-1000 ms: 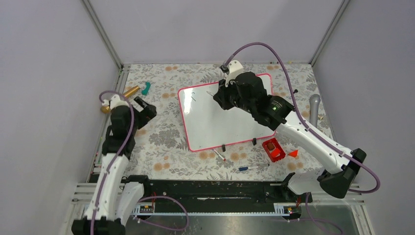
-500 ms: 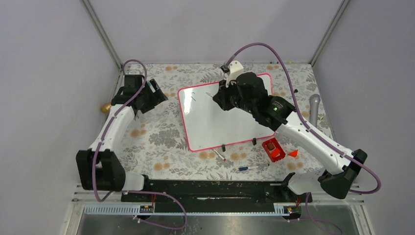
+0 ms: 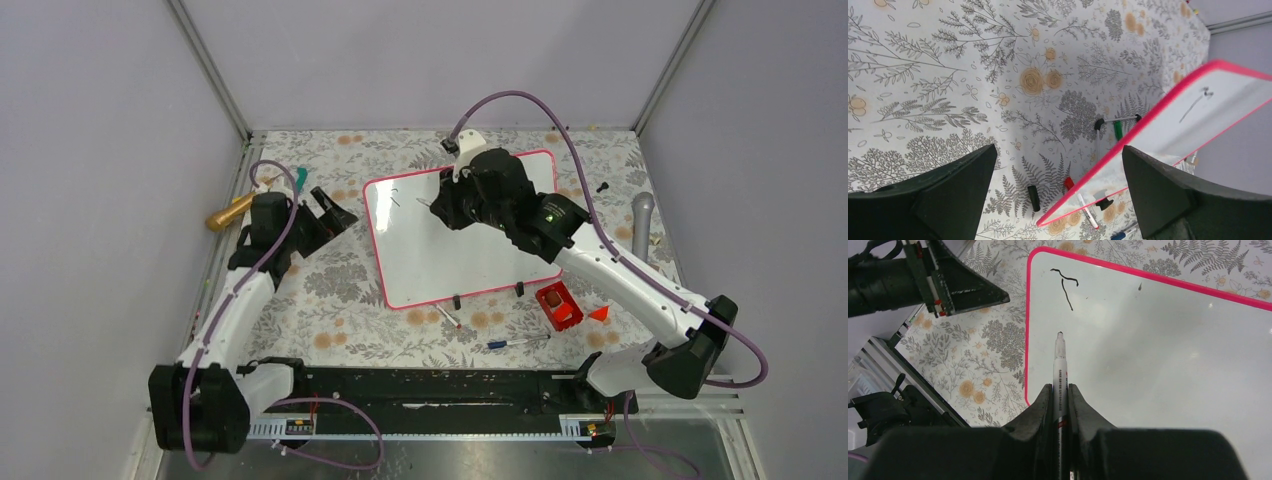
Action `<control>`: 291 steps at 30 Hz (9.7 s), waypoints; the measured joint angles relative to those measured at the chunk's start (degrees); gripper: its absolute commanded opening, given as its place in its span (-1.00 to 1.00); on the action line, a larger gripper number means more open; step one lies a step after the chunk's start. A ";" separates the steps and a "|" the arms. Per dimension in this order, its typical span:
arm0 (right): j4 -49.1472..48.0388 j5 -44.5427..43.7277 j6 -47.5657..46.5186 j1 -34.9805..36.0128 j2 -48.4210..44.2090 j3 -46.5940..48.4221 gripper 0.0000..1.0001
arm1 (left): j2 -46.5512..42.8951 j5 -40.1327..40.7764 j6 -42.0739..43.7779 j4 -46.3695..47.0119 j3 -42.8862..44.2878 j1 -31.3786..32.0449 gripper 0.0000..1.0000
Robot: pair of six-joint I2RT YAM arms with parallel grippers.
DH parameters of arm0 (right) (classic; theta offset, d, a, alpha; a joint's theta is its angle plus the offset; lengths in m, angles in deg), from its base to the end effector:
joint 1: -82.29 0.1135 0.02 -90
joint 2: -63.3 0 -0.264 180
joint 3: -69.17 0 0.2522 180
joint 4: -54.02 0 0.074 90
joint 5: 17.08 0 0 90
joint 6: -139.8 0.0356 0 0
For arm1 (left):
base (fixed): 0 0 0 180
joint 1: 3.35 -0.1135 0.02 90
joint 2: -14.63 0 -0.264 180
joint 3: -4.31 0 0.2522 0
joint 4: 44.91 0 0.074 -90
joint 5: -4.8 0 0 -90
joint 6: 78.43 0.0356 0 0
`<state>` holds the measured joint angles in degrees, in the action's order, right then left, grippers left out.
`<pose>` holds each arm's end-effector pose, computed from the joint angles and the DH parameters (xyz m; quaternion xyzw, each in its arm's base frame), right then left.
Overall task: Write a sentence on the whiteboard
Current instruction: Hold the whiteboard on the whiteboard stand, then write a sentence on the whiteboard.
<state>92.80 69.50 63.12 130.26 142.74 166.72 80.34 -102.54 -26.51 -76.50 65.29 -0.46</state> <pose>0.2117 0.2317 0.4128 -0.2286 0.7899 0.2687 0.5016 0.2489 -0.0232 0.2694 -0.2018 0.8614 -0.2822 0.3710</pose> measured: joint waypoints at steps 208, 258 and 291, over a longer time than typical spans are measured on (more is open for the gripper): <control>6.56 -9.40 -2.38 1.68 19.19 15.67 -1.00 | -3.48 -12.61 14.36 45.55 -25.99 11.15 -1.00; 7.76 -9.38 -2.43 1.68 19.74 16.63 -1.00 | -3.48 -12.13 14.64 45.33 -25.99 11.65 -1.00; 7.76 -9.53 -2.60 1.73 21.29 17.31 -1.00 | -3.52 -11.67 15.08 44.89 -25.99 12.02 -1.00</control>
<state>100.56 59.97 60.52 131.99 164.03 184.03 76.82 -114.21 -11.43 -31.60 39.31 11.57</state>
